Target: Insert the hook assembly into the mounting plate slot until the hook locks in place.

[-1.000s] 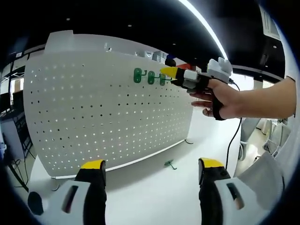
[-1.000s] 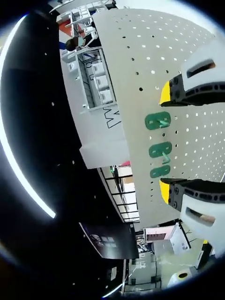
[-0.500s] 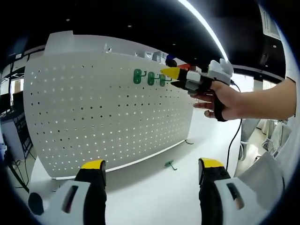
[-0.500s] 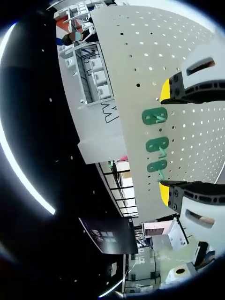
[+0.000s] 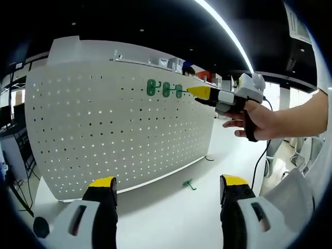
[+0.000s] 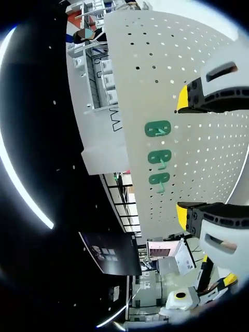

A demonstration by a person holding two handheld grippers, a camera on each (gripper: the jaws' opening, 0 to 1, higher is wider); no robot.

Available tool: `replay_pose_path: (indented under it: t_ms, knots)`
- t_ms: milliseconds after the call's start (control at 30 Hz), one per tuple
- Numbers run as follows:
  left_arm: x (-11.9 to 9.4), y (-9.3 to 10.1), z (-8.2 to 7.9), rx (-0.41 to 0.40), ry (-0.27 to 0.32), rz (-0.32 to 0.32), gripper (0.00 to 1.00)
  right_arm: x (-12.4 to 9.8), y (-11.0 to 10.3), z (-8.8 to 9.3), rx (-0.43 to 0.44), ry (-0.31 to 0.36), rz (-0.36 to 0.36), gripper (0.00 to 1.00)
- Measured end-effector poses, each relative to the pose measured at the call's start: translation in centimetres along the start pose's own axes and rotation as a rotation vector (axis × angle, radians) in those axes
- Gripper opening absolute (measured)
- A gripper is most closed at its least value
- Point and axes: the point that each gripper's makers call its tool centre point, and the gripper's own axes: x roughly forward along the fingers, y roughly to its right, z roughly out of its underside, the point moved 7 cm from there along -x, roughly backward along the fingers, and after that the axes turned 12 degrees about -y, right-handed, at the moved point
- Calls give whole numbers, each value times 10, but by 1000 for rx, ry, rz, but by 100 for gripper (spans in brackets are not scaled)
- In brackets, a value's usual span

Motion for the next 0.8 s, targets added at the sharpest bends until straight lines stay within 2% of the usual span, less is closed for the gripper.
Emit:
replay_pose_path:
  t_ms: [800]
  knots:
    - [-6, 4, 6, 23, -13, -5, 85, -39, -3, 37, -39, -90, -34, 71]
